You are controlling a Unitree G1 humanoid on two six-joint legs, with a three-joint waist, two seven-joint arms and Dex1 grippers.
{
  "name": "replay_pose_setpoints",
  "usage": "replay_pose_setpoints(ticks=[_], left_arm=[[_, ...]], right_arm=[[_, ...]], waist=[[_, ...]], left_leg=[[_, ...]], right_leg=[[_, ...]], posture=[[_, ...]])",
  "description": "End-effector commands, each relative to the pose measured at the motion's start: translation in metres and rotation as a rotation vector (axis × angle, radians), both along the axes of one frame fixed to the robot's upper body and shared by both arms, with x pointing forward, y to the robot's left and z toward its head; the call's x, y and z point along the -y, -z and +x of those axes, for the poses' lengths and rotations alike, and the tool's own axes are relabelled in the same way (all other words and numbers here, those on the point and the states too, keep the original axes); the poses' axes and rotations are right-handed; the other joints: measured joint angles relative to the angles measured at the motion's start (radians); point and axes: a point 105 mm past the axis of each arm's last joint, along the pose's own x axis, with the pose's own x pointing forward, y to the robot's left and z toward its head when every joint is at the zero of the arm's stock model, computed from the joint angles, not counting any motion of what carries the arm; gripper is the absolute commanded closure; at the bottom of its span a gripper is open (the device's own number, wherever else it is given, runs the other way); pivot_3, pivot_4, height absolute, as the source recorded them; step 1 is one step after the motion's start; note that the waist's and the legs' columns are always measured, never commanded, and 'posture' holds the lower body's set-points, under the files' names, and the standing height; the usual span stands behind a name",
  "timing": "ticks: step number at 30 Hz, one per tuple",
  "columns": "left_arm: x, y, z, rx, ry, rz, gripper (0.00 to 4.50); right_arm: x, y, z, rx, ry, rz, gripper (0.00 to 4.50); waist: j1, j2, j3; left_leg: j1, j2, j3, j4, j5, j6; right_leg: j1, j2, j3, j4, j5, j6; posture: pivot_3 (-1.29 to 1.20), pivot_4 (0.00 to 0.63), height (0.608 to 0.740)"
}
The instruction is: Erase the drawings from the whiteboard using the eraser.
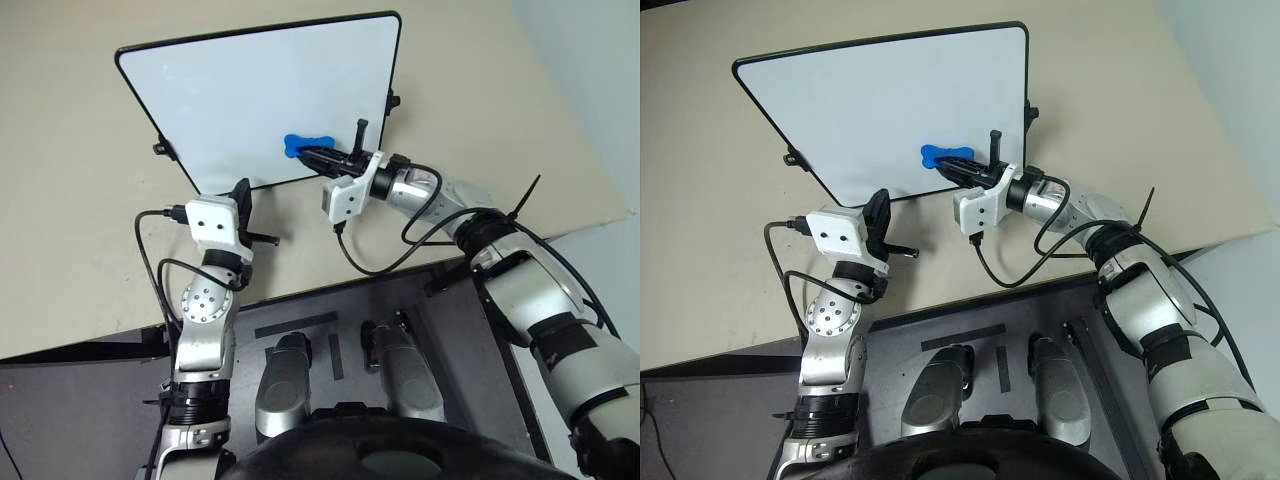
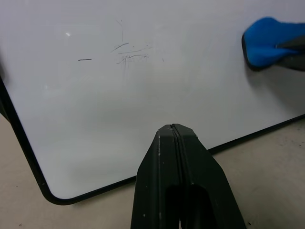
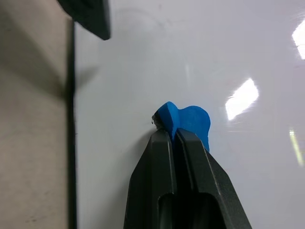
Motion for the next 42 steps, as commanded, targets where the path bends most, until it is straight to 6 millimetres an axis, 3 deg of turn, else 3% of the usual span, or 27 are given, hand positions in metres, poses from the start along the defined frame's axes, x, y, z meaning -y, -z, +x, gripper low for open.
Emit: replay_pose_setpoints(ticks=[1,6,10,15,20,23,28,31,36,37,42], left_arm=[[0.003,-0.01,-0.001,0.043,0.011,0.003,4.5],[0.002,-0.011,-0.001,0.045,0.008,0.005,4.5],[0.001,-0.011,-0.002,0.046,0.003,0.005,4.5],[-0.001,-0.011,-0.004,0.044,-0.001,0.005,4.5],[0.0,-0.01,-0.003,0.034,0.01,0.007,4.5],[0.002,-0.009,-0.002,0.029,0.025,0.008,4.5],[0.002,-0.01,0.001,0.026,0.038,0.011,4.5],[0.002,-0.01,0.001,0.028,0.043,0.013,4.5],[-0.001,-0.012,-0.002,0.032,0.036,0.021,4.5],[-0.001,-0.012,-0.004,0.032,0.035,0.023,4.5],[-0.008,-0.012,-0.009,0.022,0.024,0.037,4.5]], right_arm=[[-0.001,-0.036,0.004,0.089,0.009,0.11,4.49],[0.0,-0.046,0.003,0.113,0.011,0.152,4.49],[0.008,-0.038,-0.009,0.053,-0.038,0.138,4.49],[0.031,-0.008,-0.035,-0.164,-0.084,0.067,4.49],[0.066,0.031,-0.059,-0.461,-0.026,-0.032,4.49],[0.077,0.038,-0.062,-0.549,0.025,-0.024,4.49],[0.084,0.034,-0.059,-0.579,0.08,0.027,3.0],[0.084,0.025,-0.059,-0.569,0.086,0.054,1.95],[0.088,0.014,-0.061,-0.551,0.098,0.093,0.2],[0.09,0.011,-0.061,-0.553,0.104,0.118,0.01],[0.094,0.01,-0.061,-0.588,0.133,0.19,0.01]], waist=[[0.0,0.0,0.0],[0.0,0.0,0.0],[0.002,-0.001,0.0],[0.007,-0.003,-0.002],[0.007,-0.003,-0.002],[0.001,-0.004,-0.002],[-0.002,-0.005,-0.001],[-0.002,-0.005,-0.001],[-0.001,-0.005,-0.001],[-0.001,-0.005,-0.001],[0.0,-0.005,-0.001]], left_leg=[[0.0,0.0,0.0,0.0,0.0,0.0],[0.0,0.0,0.0,0.001,0.001,0.001],[0.0,0.0,0.0,0.001,0.001,0.001],[-0.001,-0.001,0.001,0.002,-0.003,0.003],[-0.001,-0.001,0.003,0.003,-0.005,0.004],[0.001,-0.001,0.003,0.005,-0.005,0.004],[0.009,-0.001,0.003,0.008,-0.004,0.006],[0.018,-0.002,0.002,0.008,-0.004,0.006],[0.018,-0.002,0.002,0.008,-0.004,0.005],[0.018,-0.002,0.002,0.008,-0.005,0.005],[0.018,-0.002,0.002,0.008,-0.009,0.005]], right_leg=[[0.0,0.0,0.0,-0.001,0.001,0.0],[0.0,0.0,0.0,-0.004,0.004,0.001],[0.0,0.0,0.0,-0.006,0.005,0.001],[0.001,0.0,-0.001,-0.007,0.003,0.002],[0.002,0.0,0.0,-0.008,0.002,0.003],[0.004,0.001,0.001,-0.007,0.002,0.003],[0.011,0.002,0.001,-0.006,0.003,0.004],[0.019,0.002,0.001,-0.007,-0.003,0.014],[0.02,0.002,0.002,-0.007,-0.004,0.016],[0.02,0.002,0.002,-0.007,-0.005,0.016],[0.02,0.002,0.002,-0.007,-0.006,0.012]], posture=[[0.0,0.15,0.74],[0.0,0.15,0.74],[0.0,0.15,0.74],[0.0,0.15,0.74],[0.0,0.15,0.74],[0.0,0.15,0.74],[0.0,0.15,0.74],[0.0,0.15,0.74],[0.0,0.15,0.74],[0.0,0.15,0.74],[0.0,0.15,0.74]])
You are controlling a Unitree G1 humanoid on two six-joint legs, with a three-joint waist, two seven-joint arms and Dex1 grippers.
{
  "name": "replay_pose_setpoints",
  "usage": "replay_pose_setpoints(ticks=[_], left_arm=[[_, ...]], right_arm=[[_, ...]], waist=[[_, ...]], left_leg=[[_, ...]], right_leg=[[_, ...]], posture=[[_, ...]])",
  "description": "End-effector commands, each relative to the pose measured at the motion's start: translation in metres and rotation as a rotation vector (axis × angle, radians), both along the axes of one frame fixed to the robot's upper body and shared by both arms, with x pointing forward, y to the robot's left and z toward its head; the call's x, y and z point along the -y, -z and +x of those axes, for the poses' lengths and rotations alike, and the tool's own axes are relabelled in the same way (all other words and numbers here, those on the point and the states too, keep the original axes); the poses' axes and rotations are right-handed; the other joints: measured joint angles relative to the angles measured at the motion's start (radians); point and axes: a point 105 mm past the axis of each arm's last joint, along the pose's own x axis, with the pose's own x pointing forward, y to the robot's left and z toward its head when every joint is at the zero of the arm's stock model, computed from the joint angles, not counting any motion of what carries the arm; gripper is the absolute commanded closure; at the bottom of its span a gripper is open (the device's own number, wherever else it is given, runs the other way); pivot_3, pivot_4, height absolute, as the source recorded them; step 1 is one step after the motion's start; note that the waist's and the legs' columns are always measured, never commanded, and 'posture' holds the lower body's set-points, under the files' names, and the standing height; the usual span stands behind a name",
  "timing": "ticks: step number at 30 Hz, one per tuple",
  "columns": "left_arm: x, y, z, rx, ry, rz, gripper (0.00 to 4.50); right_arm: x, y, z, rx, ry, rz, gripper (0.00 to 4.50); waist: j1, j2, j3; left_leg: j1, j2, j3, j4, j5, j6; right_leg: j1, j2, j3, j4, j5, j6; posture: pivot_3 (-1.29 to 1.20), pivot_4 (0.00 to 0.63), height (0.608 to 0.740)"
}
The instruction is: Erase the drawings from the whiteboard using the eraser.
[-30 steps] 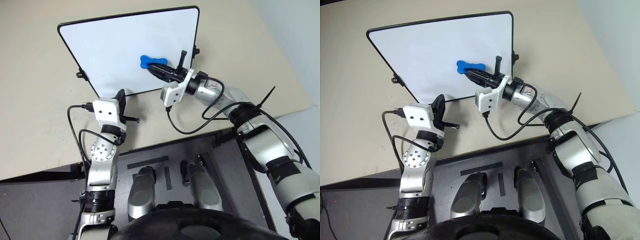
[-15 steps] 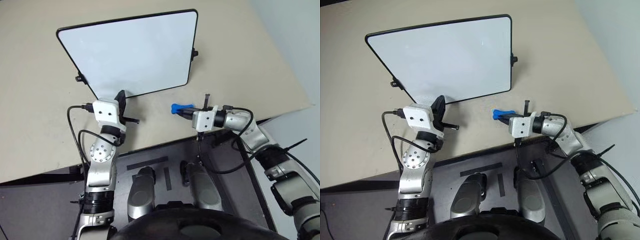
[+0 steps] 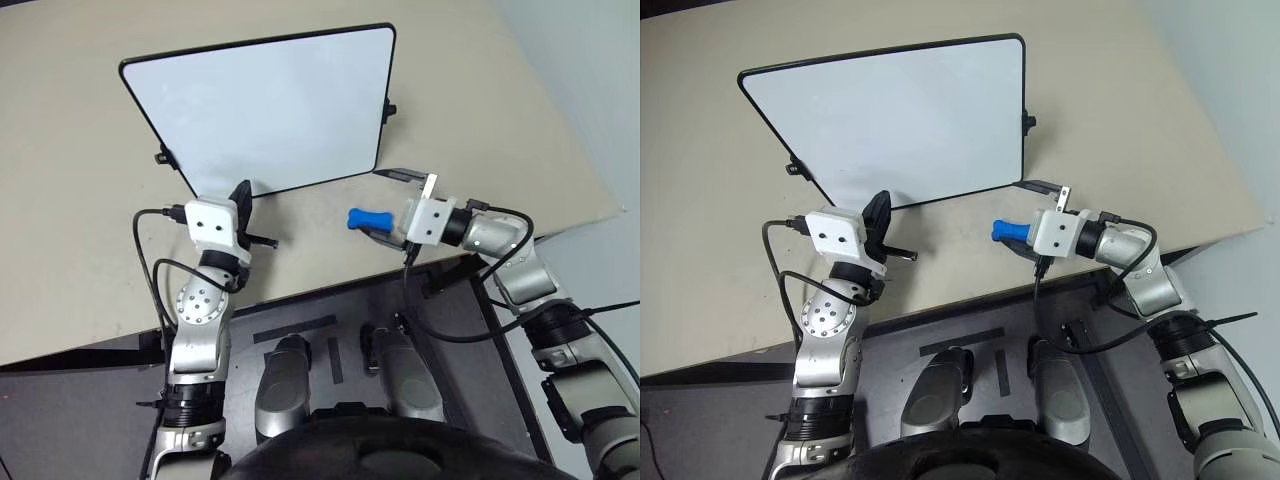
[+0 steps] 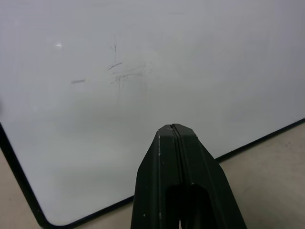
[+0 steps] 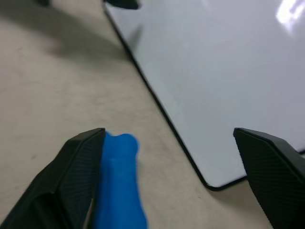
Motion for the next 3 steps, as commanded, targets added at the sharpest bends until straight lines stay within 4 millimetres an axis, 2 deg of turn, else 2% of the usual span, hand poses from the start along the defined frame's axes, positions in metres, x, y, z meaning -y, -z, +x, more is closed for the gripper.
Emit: replay_pose_setpoints(ticks=[1,3], left_arm=[[-0.0073,-0.0172,-0.0025,0.05,-0.003,0.018,4.5],[-0.0078,-0.0178,-0.0013,0.045,0.006,0.026,4.5]], right_arm=[[-0.0011,-0.0152,-0.0019,0.032,0.015,0.068,0.01],[-0.0031,-0.0156,-0.0022,0.034,0.021,0.078,0.01]], waist=[[0.0,0.0,0.0],[0.0,0.0,0.0]], left_leg=[[0.0,0.0,0.0,0.0,-0.001,0.0],[0.0,0.0,0.0,-0.001,-0.002,0.0]], right_leg=[[0.0,0.0,0.0,0.0,0.0,-0.002],[0.0,0.0,0.0,0.0,0.0,-0.003]], posture=[[0.0,0.15,0.74],[0.0,0.15,0.74]])
